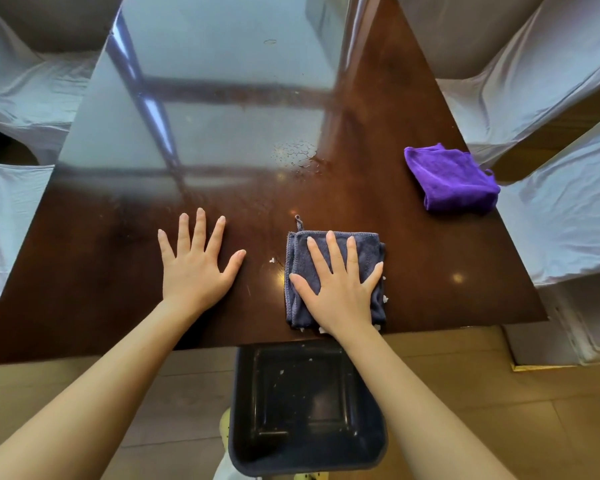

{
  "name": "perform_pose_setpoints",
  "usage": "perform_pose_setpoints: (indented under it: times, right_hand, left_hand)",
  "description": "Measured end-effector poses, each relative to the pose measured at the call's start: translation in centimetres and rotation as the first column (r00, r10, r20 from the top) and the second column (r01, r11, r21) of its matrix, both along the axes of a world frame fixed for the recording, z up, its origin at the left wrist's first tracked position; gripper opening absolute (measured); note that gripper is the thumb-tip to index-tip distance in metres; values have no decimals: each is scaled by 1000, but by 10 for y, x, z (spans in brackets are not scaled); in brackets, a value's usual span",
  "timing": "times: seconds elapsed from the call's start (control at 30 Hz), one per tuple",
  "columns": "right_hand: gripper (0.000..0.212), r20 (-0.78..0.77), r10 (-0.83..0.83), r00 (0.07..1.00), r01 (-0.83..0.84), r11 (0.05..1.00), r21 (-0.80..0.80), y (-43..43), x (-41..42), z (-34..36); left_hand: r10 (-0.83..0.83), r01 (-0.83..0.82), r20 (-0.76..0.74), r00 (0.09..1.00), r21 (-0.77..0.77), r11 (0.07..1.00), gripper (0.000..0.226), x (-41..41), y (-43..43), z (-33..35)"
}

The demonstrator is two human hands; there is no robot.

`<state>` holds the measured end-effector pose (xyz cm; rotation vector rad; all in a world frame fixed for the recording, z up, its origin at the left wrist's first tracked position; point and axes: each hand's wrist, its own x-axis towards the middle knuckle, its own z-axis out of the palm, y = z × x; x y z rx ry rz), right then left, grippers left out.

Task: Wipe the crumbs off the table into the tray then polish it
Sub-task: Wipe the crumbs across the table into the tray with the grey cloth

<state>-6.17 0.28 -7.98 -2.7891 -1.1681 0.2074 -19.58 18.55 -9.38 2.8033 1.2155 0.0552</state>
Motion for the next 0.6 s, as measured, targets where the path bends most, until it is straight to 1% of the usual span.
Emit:
perform_pose_setpoints:
  times: [0.13,0.4,0.47,0.6]
  right_hand:
    - [70,-9,-6,1000,6,1000,16,-15,-14,-3]
    - [58,-33,32,999,-30,998,64,-40,-38,-2]
    - [53,-4,39,999,-38,992,116,-47,-46,-1]
    - [46,121,45,992,-69,978,197,-57,-59,-2]
  left_hand:
    - [-1,1,17,1000,-1,1000,74,-3,-9,-2]
    - [38,-38,16,999,-17,999,71,-10,-30,-4]
    - [49,-49,7,999,-12,999,70,-11,-34,-4]
    - [67,-67,8,998,-8,998,69,-10,-33,-7]
